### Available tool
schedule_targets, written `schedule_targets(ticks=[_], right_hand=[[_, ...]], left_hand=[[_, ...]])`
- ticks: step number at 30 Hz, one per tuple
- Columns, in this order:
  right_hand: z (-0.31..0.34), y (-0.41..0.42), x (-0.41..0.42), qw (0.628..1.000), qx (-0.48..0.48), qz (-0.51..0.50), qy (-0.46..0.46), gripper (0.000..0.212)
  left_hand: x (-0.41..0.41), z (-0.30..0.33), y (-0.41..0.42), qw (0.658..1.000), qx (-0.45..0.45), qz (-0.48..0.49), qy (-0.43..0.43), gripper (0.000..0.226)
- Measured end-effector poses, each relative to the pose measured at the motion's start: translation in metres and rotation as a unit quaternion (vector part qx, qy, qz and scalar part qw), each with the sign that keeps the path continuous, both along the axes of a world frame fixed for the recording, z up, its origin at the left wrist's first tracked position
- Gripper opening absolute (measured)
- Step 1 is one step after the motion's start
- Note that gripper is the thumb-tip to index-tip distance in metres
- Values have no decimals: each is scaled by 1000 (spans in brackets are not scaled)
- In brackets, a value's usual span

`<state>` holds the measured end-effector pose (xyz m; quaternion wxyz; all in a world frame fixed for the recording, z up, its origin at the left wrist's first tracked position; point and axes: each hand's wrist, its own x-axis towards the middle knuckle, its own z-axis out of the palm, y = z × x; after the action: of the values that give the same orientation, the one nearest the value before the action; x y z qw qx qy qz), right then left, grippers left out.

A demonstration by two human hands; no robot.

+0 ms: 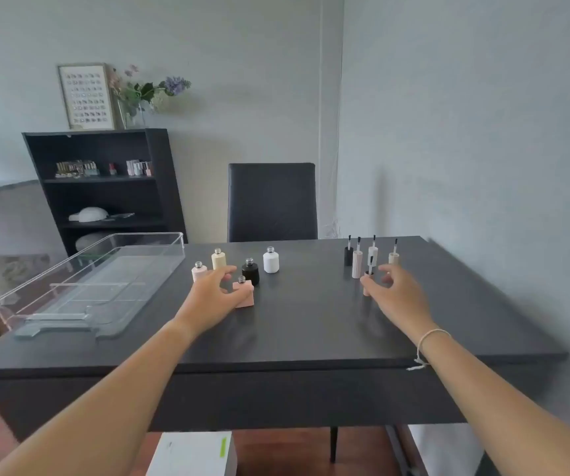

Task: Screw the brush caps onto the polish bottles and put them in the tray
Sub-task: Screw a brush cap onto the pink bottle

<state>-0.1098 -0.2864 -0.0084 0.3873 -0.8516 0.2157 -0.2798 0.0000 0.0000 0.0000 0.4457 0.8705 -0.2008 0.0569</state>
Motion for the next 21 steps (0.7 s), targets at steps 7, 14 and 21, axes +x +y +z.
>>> schedule_targets(ticks=[7,14,21], right_hand=[[-2,2,14,999,-38,-13,28,22],[-6,19,28,998,-33,59,-20,17],[-4,55,47,980,1,195,-28,5]], left_hand=[[5,-8,-2,1000,24,-5,3,39],[10,-12,-5,1000,15,-19,-19,29],[6,-8,-29,997,-30,-55,-45,25]])
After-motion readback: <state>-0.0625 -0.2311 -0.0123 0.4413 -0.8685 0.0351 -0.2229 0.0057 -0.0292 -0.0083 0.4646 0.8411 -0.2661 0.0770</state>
